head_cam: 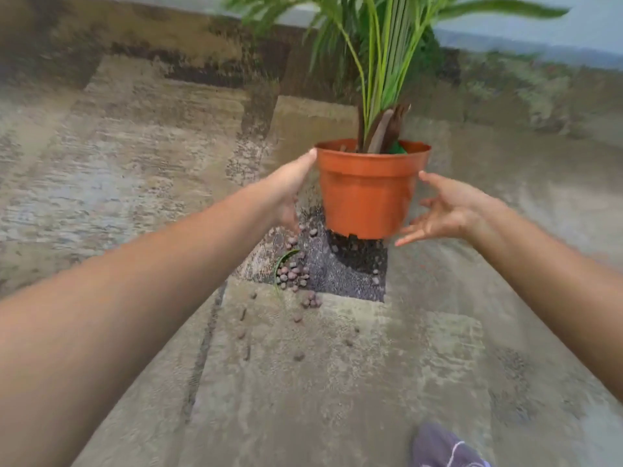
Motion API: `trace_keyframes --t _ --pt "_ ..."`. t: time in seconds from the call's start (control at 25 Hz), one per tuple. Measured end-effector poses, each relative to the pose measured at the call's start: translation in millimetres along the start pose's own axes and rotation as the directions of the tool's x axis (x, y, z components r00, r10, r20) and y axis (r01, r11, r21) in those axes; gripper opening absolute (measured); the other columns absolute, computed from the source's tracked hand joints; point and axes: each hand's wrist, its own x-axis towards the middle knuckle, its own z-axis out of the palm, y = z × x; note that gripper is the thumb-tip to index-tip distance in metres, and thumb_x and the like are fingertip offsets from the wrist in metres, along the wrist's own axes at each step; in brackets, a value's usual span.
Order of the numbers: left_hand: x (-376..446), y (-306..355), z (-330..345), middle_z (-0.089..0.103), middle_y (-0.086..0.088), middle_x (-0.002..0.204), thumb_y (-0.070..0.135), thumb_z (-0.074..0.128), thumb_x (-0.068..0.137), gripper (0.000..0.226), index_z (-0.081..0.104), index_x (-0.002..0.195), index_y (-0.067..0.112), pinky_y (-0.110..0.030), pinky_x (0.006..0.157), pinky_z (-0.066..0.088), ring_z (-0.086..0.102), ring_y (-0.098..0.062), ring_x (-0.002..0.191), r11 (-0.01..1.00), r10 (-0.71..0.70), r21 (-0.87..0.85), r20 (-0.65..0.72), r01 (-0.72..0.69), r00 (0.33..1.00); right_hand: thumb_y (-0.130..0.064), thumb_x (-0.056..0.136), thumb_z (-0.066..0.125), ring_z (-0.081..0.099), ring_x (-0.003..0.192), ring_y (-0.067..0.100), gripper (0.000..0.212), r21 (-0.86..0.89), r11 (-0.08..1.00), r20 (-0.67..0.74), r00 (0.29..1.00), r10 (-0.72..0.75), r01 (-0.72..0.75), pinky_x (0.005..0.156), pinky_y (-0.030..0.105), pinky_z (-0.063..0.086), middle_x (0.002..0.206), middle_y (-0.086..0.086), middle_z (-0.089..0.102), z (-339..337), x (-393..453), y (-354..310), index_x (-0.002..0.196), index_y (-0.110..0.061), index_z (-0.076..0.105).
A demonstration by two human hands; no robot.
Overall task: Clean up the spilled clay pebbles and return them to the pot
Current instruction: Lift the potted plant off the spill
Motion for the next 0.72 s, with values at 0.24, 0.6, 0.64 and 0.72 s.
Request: trace_keyframes --t 0.24,0.6,0.64,0.72 --pt "61 -15 12 0.006 -0.02 0.15 0.074 0.042 0.071 0.096 0.002 0.143 0.024 -0.073 0.081 0.032 0.023 -0.051 0.127 0.992 -0.03 -0.123 0.086 0.04 0.996 -0.084 0.065 0.039 0.021 0.129 0.057 0.112 -0.03 0.987 -0.033 0.986 -0.162 0.161 0.068 0.085 0.031 0.153 0.022 0.006 -1 40 -24 0.147 -0.022 -0.004" --pt "52 -7 19 0.033 -0.02 0.136 0.071 0.04 0.076 0.081 0.018 0.137 0.021 -0.072 0.07 0.038 0.043 -0.048 0.104 0.997 0.048 -0.063 0.059 -0.044 0.997 -0.028 0.083 0.056 0.046 0.096 0.059 0.043 -0.335 0.893 0.211 0.948 -0.24 0.301 0.068 0.066 0.049 0.127 0.024 0.043 7 14 -44 0.121 -0.013 0.044" --pt "51 -7 20 0.04 -0.021 0.127 0.071 0.039 0.076 0.078 0.023 0.132 0.019 -0.073 0.07 0.037 0.046 -0.048 0.099 0.997 0.031 -0.07 0.083 -0.025 0.996 -0.029 0.083 0.057 0.048 0.088 0.058 0.036 -0.356 0.88 0.196 0.946 -0.26 0.316 0.067 0.067 0.049 0.122 0.023 0.046 11 11 -41 0.113 -0.012 0.048" --pt "50 -8 22 0.043 -0.021 0.125 0.073 0.039 0.074 0.083 0.026 0.131 0.014 -0.073 0.069 0.039 0.045 -0.049 0.105 0.996 0.023 -0.085 0.116 -0.014 0.993 -0.031 0.086 0.055 0.046 0.08 0.055 0.026 -0.385 0.86 0.15 0.942 -0.3 0.336 0.061 0.069 0.048 0.11 0.017 0.048 20 5 -31 0.102 -0.011 0.052"
